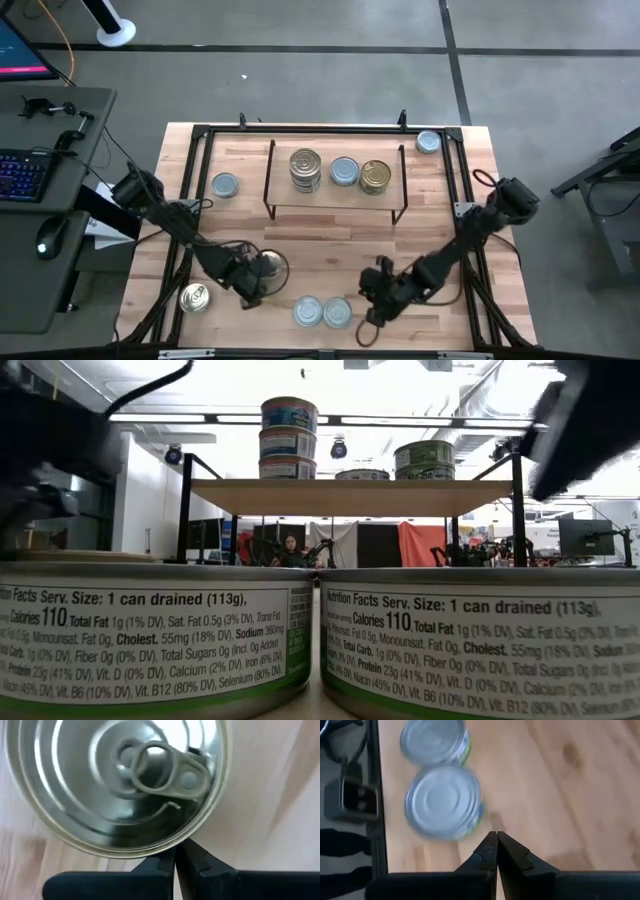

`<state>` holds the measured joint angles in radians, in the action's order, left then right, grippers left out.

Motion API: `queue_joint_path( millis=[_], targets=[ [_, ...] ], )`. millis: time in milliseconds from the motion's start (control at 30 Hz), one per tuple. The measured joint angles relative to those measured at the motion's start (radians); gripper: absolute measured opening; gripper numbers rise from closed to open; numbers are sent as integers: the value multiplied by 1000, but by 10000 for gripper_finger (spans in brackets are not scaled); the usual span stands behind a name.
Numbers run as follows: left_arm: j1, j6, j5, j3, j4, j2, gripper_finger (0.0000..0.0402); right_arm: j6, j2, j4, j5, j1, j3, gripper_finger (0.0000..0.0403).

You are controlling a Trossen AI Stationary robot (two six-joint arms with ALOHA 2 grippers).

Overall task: Stack canned seafood by type on shelf
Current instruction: Stack the blue-pink tuna can on top of the blue-pink tuna can on the shelf

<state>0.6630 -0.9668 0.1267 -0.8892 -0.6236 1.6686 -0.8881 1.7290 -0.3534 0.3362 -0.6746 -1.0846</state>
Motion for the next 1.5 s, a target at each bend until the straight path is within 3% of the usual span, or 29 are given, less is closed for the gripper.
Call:
queue_joint_path(
  millis=[200,300,367,467,600,767,867,1033,1267,1367,1500],
  targets=[
    [-70,79,48,-137,29,127,0,-97,0,-5,32,-60,36,0],
    [-100,195,-9,-243,2,179,0,-87,0,-2,35,-67,33,0],
    [-104,280,-38,-319,-74,180,0,-78,-1,1,32,-66,27,0],
    [-86,373,28,-390,-173,118,0,-75,-1,20,37,-65,25,0],
    [-90,466,152,-352,-216,14,0,-74,-2,29,58,-62,25,0],
    [-154,514,109,-207,-182,-32,0,-72,-2,29,82,-51,25,0],
    [-184,552,67,-151,-104,-31,0,-72,-2,29,89,-44,25,0],
    [-217,553,114,-118,30,-28,0,-72,-2,28,115,-43,25,0],
    [-254,553,115,-118,413,85,0,-46,-2,18,134,-43,25,0],
    [-261,560,88,-202,350,152,0,-50,-3,11,134,-45,25,0],
    [-268,678,176,-421,140,105,0,-51,-3,9,132,-47,25,0]
  ],
)
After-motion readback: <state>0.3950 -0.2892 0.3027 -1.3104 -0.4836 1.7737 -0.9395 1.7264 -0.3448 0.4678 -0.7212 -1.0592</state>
